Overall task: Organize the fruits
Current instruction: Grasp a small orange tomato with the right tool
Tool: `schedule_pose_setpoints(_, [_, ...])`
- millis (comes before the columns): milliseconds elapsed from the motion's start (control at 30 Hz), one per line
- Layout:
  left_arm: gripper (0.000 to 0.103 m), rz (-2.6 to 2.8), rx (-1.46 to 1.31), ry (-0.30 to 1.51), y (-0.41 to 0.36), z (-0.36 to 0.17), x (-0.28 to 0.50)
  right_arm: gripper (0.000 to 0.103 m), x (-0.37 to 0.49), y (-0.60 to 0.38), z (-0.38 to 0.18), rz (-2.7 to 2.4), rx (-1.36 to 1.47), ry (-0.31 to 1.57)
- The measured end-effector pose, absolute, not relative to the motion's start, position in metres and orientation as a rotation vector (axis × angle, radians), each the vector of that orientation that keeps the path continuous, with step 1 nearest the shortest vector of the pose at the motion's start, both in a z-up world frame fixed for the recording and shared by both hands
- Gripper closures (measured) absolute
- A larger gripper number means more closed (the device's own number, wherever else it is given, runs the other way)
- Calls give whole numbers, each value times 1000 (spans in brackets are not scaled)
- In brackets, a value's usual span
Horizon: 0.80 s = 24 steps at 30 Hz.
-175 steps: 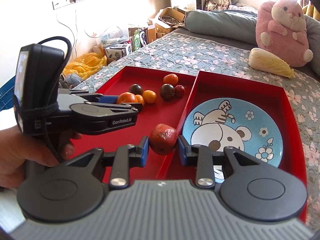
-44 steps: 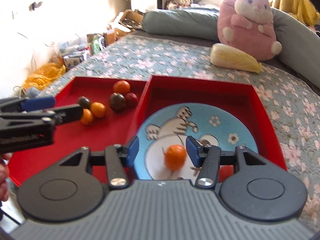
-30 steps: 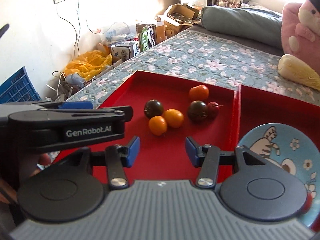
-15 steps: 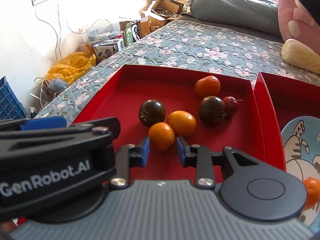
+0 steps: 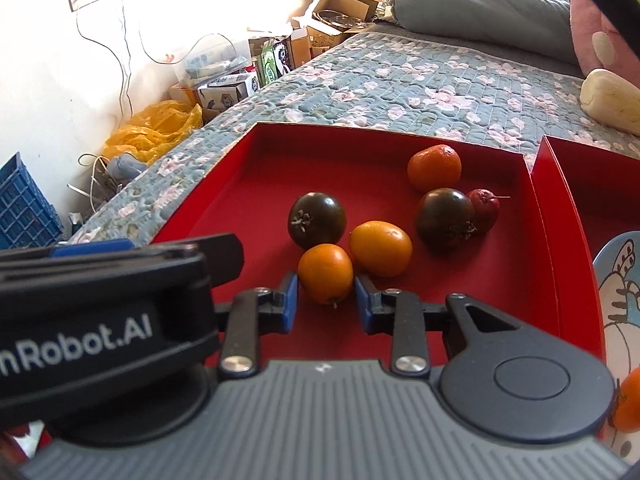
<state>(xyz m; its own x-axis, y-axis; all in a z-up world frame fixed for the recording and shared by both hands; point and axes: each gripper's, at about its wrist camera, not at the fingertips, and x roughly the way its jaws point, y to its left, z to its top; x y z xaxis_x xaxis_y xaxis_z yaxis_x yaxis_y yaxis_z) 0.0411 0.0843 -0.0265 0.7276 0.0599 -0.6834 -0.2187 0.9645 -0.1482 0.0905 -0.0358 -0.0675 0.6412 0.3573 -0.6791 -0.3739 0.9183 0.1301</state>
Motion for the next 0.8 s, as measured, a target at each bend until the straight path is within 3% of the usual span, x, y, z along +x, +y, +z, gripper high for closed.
schedule_pose_setpoints(800, [29,-235,19,806,75,-41,99,70,26,-92,-42,354,88,793])
